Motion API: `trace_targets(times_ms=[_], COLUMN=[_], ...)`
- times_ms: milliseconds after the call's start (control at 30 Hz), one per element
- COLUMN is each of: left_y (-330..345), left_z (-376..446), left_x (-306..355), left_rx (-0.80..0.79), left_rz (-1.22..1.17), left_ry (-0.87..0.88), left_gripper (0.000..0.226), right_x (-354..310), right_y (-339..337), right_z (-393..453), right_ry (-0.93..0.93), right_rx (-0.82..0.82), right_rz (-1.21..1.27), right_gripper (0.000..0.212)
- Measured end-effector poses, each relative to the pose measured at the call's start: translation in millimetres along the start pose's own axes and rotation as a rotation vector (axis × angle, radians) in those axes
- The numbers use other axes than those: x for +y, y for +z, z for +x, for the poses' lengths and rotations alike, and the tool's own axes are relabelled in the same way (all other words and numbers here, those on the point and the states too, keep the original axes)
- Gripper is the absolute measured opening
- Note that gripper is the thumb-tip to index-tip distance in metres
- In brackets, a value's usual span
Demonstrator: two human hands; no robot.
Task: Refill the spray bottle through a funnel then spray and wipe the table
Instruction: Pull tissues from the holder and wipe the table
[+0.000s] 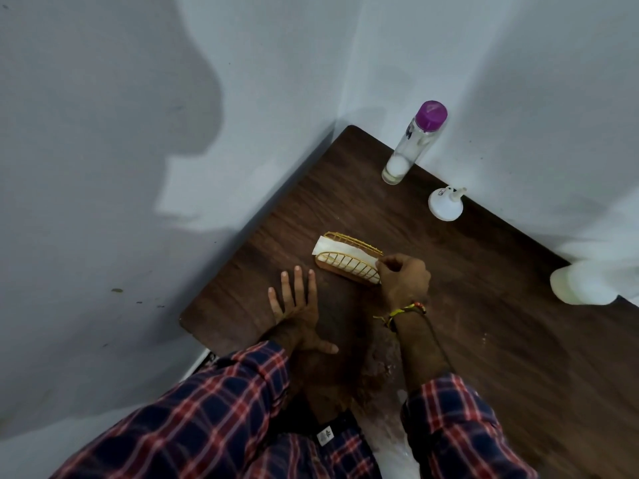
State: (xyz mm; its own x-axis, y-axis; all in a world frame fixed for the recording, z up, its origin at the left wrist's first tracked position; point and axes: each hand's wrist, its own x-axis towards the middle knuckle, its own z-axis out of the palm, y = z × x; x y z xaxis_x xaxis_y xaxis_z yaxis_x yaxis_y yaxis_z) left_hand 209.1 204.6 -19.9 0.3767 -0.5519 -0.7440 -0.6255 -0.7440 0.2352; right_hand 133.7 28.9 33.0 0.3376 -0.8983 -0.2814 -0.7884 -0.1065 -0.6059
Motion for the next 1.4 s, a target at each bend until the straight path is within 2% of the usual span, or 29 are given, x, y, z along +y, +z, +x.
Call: trace_targets(times_ms=[167,233,400,467,600,700,833,900,1033,1233,1400], left_y=[1.8,2.3,2.4,2.5,2.2,1.8,1.9,1.7,2.8,3.0,2.7], left_z=[0.5,0.2,-1.3,-2.2,-3.2,-3.4,-2.3,-1.1,-1.0,-3.7,-4.3], left_x=[-1.3,-1.1,-1.2,-1.4,-1.2,-2.1,-2.6,-2.5,-2.3,-1.5,-2.5], left_rx=[0.006,0.019,0.032,0.048,0.05,0.049,0.041,0.035,0.041,0.043,0.048], left_rz=[-0.012,-0.01,-0.008,-0.009,-0.017,-0.018,-0.02,-0.023,-0.025,-0.019,-0.028], left_ry=[0.006,0.004,0.001,0.005,0.01,0.01,0.014,0.012,0.011,0.007,0.019], left_gripper=[0.163,0.163,0.163,0.163,0.162,0.162,0.163,0.163,0.163,0.163,0.163], right_x=[7.4,8.7,9.5,5.3,3.3,4.4,9.7,14.6,19.1,15.2,18.5], right_y=[-1.1,-2.5,-3.6,-5.3,-1.4,0.2,-3.5,-3.5,-1.3,-1.5,-5.7], right_z=[-2.1,-6.0,-18.3,-20.0,-10.4,-7.1,-5.7,-3.1,0.5,2.5,-0.5], right_ry=[-0.357,-0.425,-0.382,-0.371,-0.276,-0.168,-0.04,-0.012,-0.059,-0.194,-0.316], right_rx=[0.034,0.048,0.096,0.093,-0.028,-0.048,0.073,0.049,-0.06,-0.127,-0.113], right_rz=[-0.162,-0.161,0.192,0.258,0.249,0.189,0.126,0.044,-0.101,-0.295,-0.277], right_gripper=[0.007,0.006,0.012,0.014,0.015,0.031,0.019,0.016,0.018,0.021,0.025])
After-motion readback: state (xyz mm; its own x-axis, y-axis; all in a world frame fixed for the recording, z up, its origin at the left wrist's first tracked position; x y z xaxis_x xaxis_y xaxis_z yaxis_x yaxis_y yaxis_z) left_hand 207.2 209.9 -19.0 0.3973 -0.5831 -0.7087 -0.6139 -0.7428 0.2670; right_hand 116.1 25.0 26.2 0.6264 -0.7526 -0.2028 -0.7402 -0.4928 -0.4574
